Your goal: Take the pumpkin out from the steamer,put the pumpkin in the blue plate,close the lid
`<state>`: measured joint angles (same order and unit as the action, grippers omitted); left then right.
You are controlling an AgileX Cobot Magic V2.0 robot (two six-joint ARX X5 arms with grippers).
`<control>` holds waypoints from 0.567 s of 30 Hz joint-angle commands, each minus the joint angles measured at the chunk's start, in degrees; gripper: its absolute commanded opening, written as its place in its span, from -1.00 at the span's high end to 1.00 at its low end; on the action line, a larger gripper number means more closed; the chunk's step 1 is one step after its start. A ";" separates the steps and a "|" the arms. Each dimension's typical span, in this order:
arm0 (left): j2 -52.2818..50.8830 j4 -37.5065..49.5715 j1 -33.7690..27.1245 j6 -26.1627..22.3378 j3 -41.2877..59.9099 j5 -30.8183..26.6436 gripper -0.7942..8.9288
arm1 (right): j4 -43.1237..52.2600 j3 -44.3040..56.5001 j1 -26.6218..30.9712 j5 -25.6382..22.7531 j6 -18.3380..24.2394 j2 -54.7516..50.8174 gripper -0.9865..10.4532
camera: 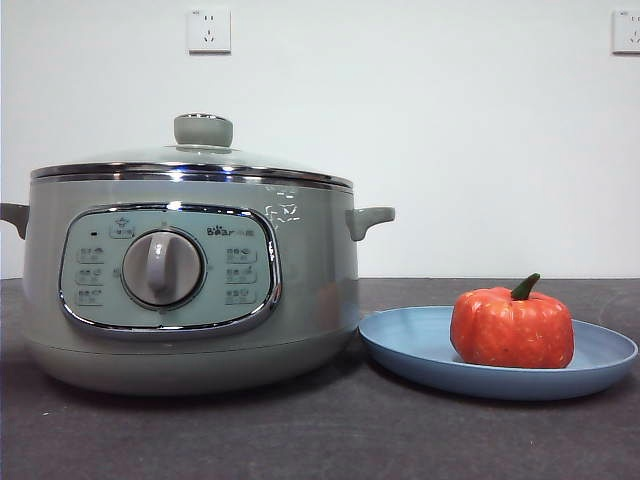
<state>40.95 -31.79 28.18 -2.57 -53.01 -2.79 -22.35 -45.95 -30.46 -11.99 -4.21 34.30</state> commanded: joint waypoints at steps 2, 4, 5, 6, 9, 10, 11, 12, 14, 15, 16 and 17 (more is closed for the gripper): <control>-8.94 4.92 0.04 -0.26 10.03 -0.22 0.85 | 5.18 8.83 -1.05 0.07 0.02 -5.16 0.85; -12.46 5.66 0.04 -0.26 13.40 -0.22 0.85 | 6.84 11.85 -1.66 0.07 -0.70 -6.86 0.85; -13.68 5.53 0.04 -0.24 14.53 -0.24 0.85 | 6.88 12.76 -1.90 0.02 -1.22 -7.28 0.85; -14.25 4.79 0.04 -0.15 14.91 -0.22 0.85 | 6.51 13.07 -1.92 -0.04 -1.66 -7.30 0.85; -14.40 1.31 0.04 -0.07 14.78 -0.22 0.84 | 5.92 13.05 -1.86 -1.44 -1.95 -6.36 0.82; -14.36 0.24 -0.02 -0.07 14.78 -0.22 0.84 | 5.92 13.05 -1.88 -2.21 -1.92 -6.34 0.82; -14.23 -0.50 -0.02 -0.07 14.78 -0.20 0.84 | 5.84 13.05 -1.86 -2.10 -1.92 -6.32 0.82; -13.97 -1.09 -0.02 -0.07 14.78 -0.11 0.84 | 5.81 13.05 -1.86 -1.99 -1.92 -6.25 0.82; -13.86 -2.47 -0.02 -0.07 14.78 -0.04 0.84 | 5.18 13.05 -1.88 -1.88 -1.92 -6.19 0.82; -13.81 -2.93 -0.02 -0.07 14.78 -0.07 0.84 | 5.05 13.05 -1.88 -1.88 -1.92 -6.19 0.82; -13.77 -3.48 -0.02 -0.07 14.78 -0.07 0.84 | 5.01 13.05 -1.86 -1.95 -1.92 -6.19 0.82; -13.77 -3.80 -0.02 -0.07 14.78 -0.09 0.84 | 5.01 13.05 -1.86 -1.99 -1.92 -6.19 0.82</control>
<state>27.29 -35.59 28.18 -2.55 -38.48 -2.83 -17.45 -33.23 -32.29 -13.72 -5.41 28.16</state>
